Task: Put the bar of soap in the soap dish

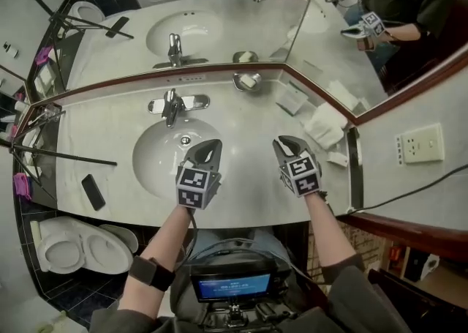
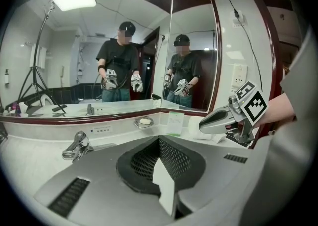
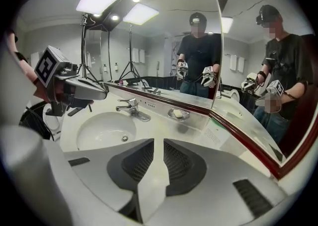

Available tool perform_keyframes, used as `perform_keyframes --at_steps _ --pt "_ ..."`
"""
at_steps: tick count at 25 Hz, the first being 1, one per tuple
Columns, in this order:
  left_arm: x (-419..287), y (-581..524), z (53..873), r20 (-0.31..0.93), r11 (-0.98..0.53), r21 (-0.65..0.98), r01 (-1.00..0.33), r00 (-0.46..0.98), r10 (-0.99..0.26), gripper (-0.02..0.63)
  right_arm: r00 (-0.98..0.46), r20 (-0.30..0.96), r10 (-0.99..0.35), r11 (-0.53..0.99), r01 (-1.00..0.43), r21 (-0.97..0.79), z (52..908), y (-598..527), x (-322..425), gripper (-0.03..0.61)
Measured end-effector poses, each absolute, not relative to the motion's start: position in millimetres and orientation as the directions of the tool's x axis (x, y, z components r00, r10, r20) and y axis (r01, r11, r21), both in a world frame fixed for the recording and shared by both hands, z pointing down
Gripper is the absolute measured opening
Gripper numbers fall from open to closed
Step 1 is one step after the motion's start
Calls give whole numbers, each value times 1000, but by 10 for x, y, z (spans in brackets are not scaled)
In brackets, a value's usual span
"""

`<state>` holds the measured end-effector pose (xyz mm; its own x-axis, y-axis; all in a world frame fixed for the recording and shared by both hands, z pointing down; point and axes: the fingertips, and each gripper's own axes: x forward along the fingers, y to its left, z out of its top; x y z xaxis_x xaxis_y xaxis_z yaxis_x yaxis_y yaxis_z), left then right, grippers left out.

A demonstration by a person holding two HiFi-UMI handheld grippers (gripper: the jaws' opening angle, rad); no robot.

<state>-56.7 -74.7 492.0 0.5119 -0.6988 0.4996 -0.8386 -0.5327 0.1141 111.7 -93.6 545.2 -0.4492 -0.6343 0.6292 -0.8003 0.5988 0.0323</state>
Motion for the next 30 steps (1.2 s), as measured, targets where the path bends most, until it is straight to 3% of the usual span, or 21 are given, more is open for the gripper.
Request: perform_keyframes --at_steps 21,30 --pt "-340 -1574 5449 503 -523 156 -838 523 -688 2 -417 737 -532 754 -629 189 5827 -2816 387 296" --pt "-414 -1738 5584 502 -512 177 -841 524 -688 2 -404 771 -492 756 -638 148 6152 -3258 280 298"
